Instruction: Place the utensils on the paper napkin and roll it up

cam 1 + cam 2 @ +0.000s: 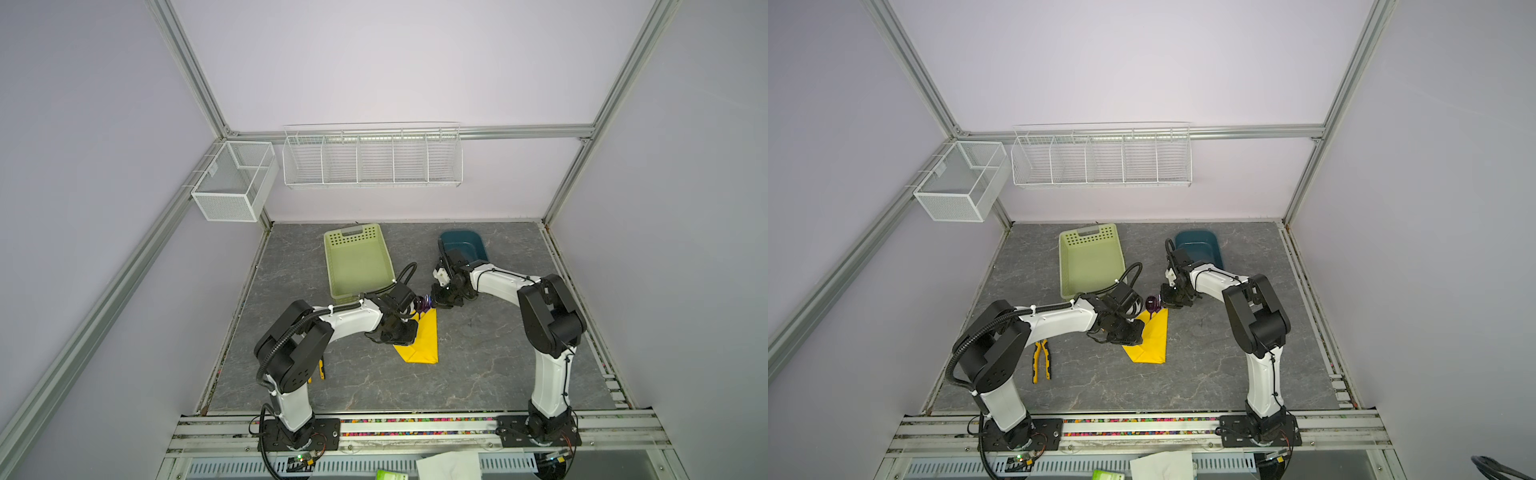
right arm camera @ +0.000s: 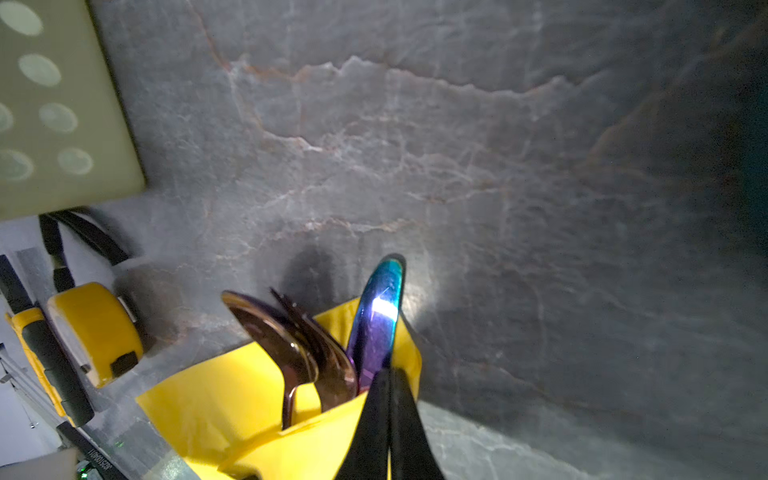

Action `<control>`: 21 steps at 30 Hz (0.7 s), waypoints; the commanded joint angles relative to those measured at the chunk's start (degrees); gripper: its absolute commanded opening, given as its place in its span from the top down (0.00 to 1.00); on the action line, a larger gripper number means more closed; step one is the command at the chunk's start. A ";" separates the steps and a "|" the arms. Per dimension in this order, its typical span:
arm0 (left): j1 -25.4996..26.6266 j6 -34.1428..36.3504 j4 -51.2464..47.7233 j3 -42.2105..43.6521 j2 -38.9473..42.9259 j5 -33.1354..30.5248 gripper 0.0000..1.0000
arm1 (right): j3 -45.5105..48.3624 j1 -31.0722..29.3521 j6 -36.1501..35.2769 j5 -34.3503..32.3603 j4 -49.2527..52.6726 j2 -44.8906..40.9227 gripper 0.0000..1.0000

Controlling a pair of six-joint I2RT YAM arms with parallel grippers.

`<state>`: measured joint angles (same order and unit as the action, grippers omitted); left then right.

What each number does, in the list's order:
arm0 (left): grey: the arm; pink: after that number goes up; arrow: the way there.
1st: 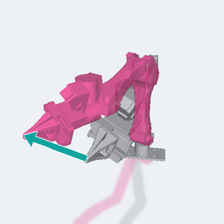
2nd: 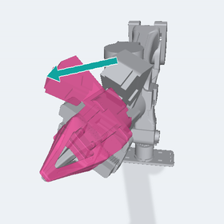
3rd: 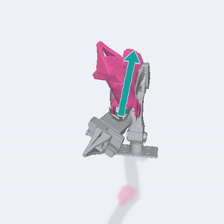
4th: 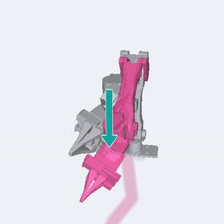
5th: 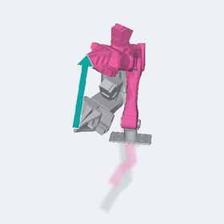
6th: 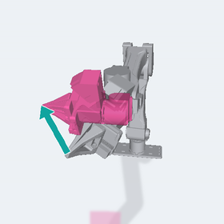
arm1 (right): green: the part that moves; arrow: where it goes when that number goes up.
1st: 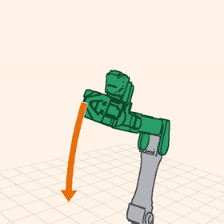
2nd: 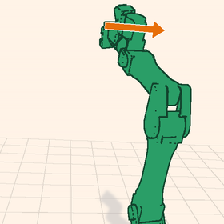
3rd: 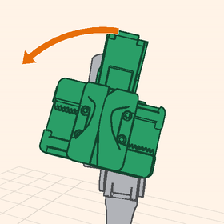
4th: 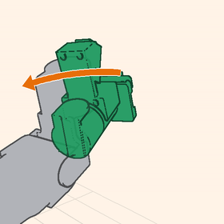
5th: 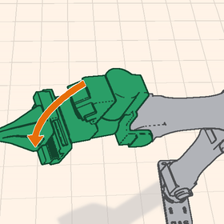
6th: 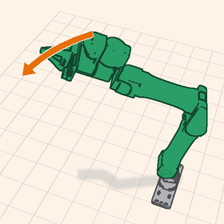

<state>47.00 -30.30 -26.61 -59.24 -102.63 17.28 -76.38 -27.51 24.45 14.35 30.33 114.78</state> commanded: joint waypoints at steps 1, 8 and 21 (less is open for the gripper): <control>0.19 0.07 -2.60 1.60 0.32 -2.21 1.00 | -0.35 0.17 -1.59 -4.80 4.04 -0.13 0.93; 0.17 -0.30 -1.88 1.75 0.52 -2.05 1.00 | -1.60 -1.30 -1.09 -5.07 6.65 -5.74 0.93; 0.15 -0.98 -1.03 2.24 0.90 -1.04 1.00 | 9.51 -7.31 13.12 12.90 -4.16 -14.13 0.93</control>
<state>47.00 -30.98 -25.87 -58.59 -102.17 17.19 -69.17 -33.21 32.69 22.06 28.60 101.51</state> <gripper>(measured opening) 0.047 0.071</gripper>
